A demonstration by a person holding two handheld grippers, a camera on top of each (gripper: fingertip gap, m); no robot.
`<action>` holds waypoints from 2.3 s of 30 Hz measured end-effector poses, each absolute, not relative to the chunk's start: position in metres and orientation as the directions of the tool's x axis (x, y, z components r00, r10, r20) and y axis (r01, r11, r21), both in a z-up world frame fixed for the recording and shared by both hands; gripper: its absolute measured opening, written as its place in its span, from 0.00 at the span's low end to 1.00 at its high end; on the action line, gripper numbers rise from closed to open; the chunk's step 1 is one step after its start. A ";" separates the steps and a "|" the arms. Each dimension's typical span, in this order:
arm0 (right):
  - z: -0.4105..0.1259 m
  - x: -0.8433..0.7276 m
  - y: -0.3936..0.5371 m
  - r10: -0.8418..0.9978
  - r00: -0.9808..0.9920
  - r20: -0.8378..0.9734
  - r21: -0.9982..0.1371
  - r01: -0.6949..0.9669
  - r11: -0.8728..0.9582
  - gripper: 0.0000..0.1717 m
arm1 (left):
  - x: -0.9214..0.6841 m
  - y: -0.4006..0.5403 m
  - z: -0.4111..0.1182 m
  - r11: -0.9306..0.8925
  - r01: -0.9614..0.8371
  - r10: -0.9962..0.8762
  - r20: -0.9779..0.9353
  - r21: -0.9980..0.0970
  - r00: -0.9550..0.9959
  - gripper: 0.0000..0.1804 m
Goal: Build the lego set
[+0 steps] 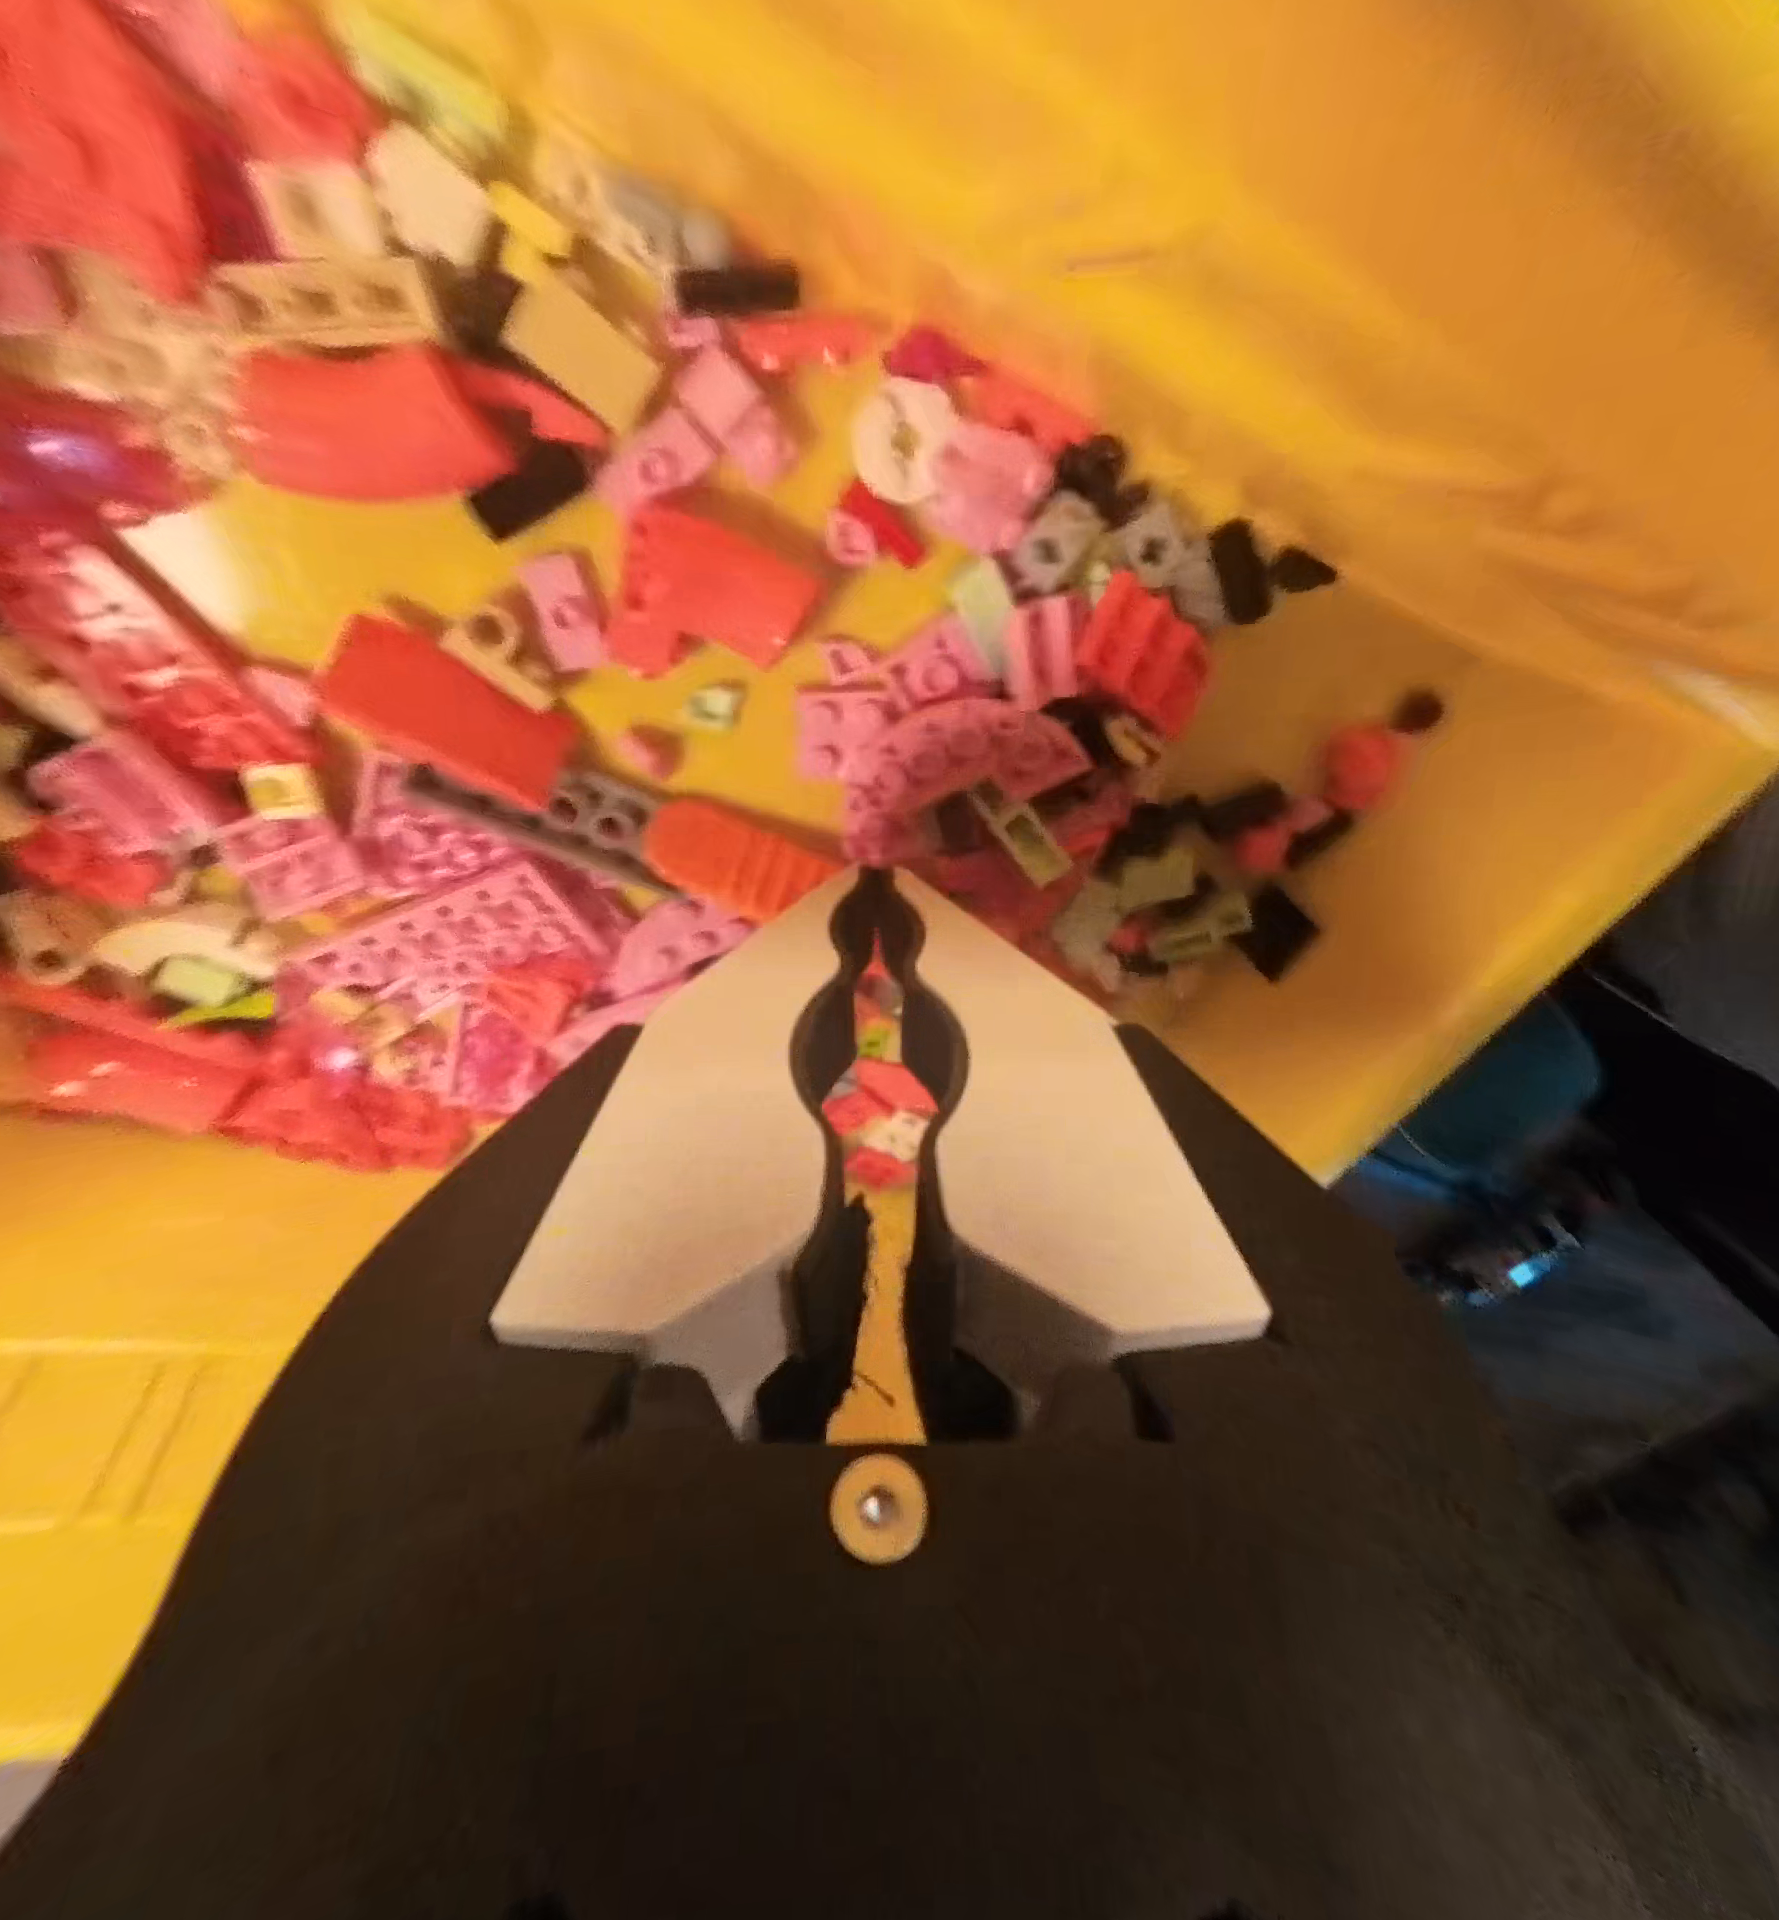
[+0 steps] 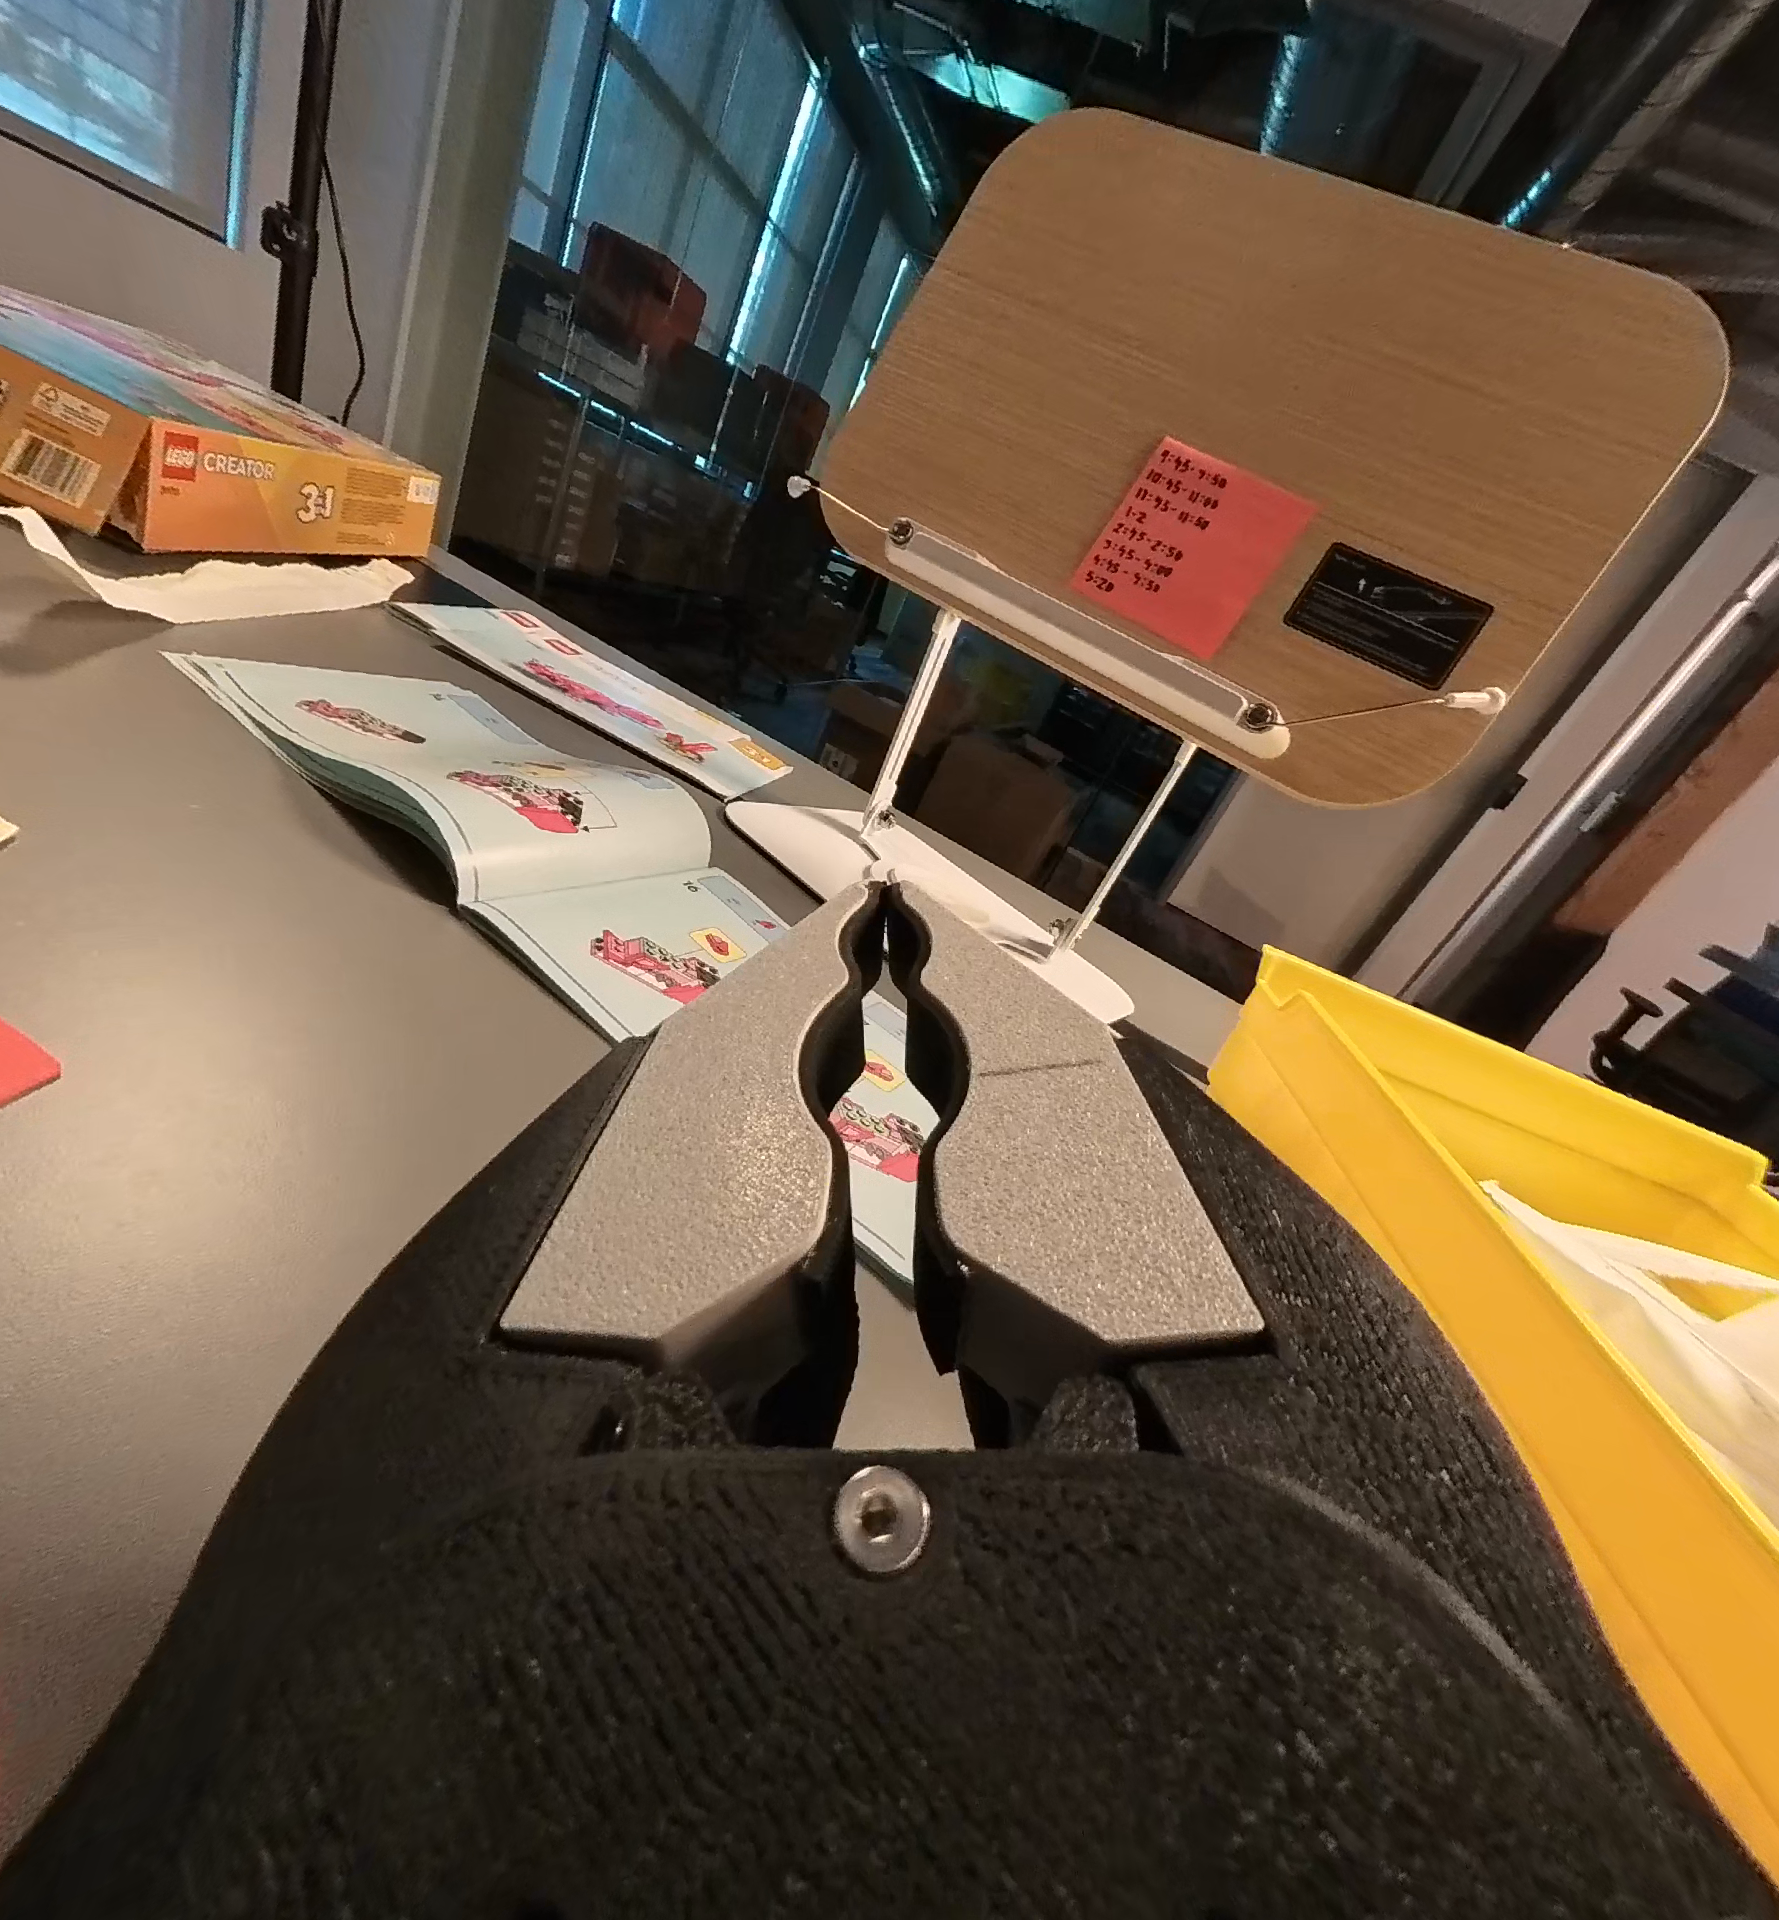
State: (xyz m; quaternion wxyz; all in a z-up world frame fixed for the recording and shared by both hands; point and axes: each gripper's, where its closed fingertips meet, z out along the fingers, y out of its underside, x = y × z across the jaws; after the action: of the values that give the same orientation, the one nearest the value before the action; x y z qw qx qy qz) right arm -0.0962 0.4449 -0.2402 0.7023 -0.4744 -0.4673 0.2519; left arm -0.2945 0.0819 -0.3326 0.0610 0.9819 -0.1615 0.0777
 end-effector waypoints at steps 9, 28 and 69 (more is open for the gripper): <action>-0.241 -0.096 0.446 0.797 0.438 0.416 -0.902 0.091 0.421 0.00 | -0.430 0.124 -0.310 -0.995 -0.091 -0.099 -0.427 0.039 0.899 0.00; -0.242 -0.100 0.441 0.800 0.413 0.435 -0.894 0.096 0.437 0.00 | -0.432 0.142 -0.314 -0.999 0.034 0.034 -0.165 -0.006 0.986 0.00; -0.242 -0.101 0.438 0.802 0.403 0.441 -0.892 0.095 0.442 0.00 | -0.449 0.110 -0.331 -0.970 -0.021 -0.088 -0.265 0.244 0.960 0.15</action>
State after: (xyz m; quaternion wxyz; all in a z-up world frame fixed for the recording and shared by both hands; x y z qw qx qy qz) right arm -0.1008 0.4383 -0.2423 0.6977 -0.4634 -0.4841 0.2532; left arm -0.4490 0.1102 -0.3312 0.1203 0.9827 -0.0278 -0.1383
